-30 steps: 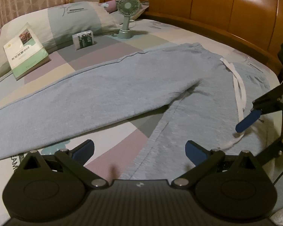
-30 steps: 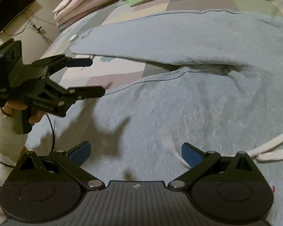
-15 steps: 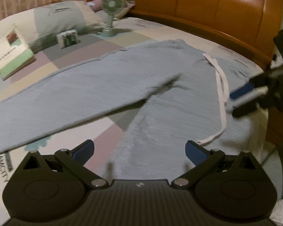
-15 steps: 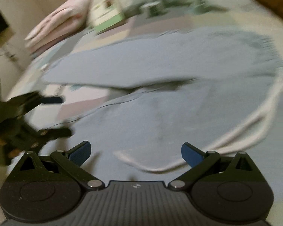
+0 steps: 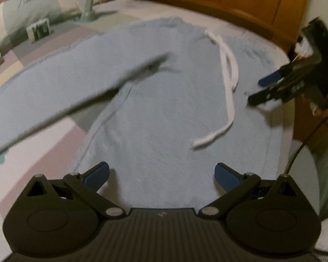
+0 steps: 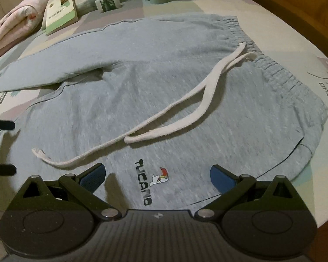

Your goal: Fold clothes

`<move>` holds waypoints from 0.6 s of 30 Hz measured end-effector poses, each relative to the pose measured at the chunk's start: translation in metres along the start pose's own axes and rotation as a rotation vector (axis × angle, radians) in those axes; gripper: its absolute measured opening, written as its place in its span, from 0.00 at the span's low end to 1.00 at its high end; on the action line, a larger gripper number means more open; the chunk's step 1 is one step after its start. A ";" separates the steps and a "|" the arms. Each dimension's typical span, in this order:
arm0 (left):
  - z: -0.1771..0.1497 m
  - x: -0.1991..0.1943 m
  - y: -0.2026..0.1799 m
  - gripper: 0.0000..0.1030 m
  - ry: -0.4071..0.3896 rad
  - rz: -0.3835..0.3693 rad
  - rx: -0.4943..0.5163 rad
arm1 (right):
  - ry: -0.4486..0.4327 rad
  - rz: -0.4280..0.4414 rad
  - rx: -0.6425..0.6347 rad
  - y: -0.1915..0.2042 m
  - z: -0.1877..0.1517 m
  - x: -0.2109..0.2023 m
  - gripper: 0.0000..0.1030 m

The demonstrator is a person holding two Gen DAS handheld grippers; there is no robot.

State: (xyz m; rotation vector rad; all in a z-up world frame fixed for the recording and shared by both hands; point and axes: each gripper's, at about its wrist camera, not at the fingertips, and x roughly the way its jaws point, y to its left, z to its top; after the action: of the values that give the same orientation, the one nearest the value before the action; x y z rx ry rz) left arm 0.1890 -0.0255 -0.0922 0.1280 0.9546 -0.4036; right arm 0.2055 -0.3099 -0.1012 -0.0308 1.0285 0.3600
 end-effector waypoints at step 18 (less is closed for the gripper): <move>0.027 -0.005 -0.012 0.99 -0.036 0.094 -0.009 | -0.142 -0.190 -0.001 -0.063 0.075 -0.019 1.00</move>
State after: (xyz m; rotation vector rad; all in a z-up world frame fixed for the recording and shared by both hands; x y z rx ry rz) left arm 0.2024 -0.0423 -0.0715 0.1563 0.9107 -0.3140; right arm 0.2787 -0.3598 -0.0551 -0.1013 0.8767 0.1866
